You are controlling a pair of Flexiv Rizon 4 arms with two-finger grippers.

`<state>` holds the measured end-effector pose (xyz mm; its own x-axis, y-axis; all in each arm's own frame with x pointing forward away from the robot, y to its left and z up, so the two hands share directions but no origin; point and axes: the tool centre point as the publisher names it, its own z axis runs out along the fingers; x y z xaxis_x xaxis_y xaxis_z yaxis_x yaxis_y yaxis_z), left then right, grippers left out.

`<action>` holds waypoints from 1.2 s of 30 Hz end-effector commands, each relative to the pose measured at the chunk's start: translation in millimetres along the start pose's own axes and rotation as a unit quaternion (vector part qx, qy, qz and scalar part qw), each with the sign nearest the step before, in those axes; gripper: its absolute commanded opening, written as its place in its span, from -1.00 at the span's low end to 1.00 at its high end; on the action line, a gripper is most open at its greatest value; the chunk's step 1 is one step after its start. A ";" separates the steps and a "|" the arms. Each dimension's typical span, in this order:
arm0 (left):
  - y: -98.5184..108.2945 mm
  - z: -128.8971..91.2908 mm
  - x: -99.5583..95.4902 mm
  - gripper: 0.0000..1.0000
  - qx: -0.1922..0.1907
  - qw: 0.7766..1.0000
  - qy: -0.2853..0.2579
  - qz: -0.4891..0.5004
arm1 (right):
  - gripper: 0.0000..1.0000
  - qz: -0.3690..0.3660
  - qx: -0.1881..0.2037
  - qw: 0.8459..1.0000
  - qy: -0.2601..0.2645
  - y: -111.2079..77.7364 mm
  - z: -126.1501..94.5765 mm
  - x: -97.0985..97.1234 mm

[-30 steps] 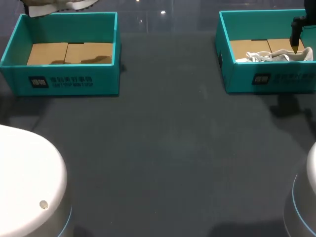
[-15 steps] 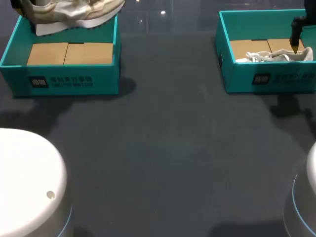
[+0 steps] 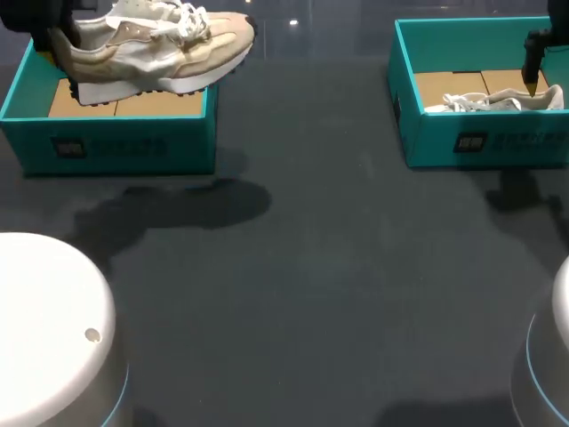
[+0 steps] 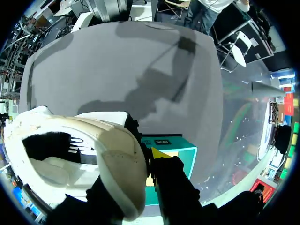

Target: Take the shoe out of the shoebox, open the shoe tongue, remove and reinsert the insole, then place the shoe into the shoebox

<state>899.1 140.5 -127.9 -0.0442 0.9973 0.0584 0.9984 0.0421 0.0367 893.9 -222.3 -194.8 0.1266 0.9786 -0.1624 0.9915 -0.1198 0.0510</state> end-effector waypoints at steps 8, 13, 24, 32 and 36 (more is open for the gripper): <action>-97.0 3.0 -49.9 -1.00 -0.133 0.991 0.004 0.008 | 1.00 0.000 -0.001 1.000 0.000 -0.8 -0.1 0.2; -107.1 4.5 -62.5 -1.00 -0.112 0.994 -0.001 0.017 | 1.00 0.000 -0.001 1.000 0.000 -0.8 -0.1 0.2; -120.5 40.3 -87.6 -1.00 -0.094 0.994 0.019 0.055 | 1.00 0.000 -0.001 1.000 0.000 -0.8 -0.1 0.2; -147.7 68.3 -136.1 -1.00 -0.057 0.994 0.012 0.087 | 1.00 0.000 -0.001 1.000 0.000 -0.8 -0.1 0.2; -161.5 80.5 -156.8 -1.00 -0.033 0.995 0.006 0.094 | 1.00 0.000 -0.001 1.000 0.000 -0.8 -0.1 0.2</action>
<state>741.9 -1.6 -215.1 0.1469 0.9869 0.0661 0.9819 -0.1535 0.1105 893.9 -222.2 -194.7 0.1265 0.9786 -0.1626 0.9915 -0.1196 0.0511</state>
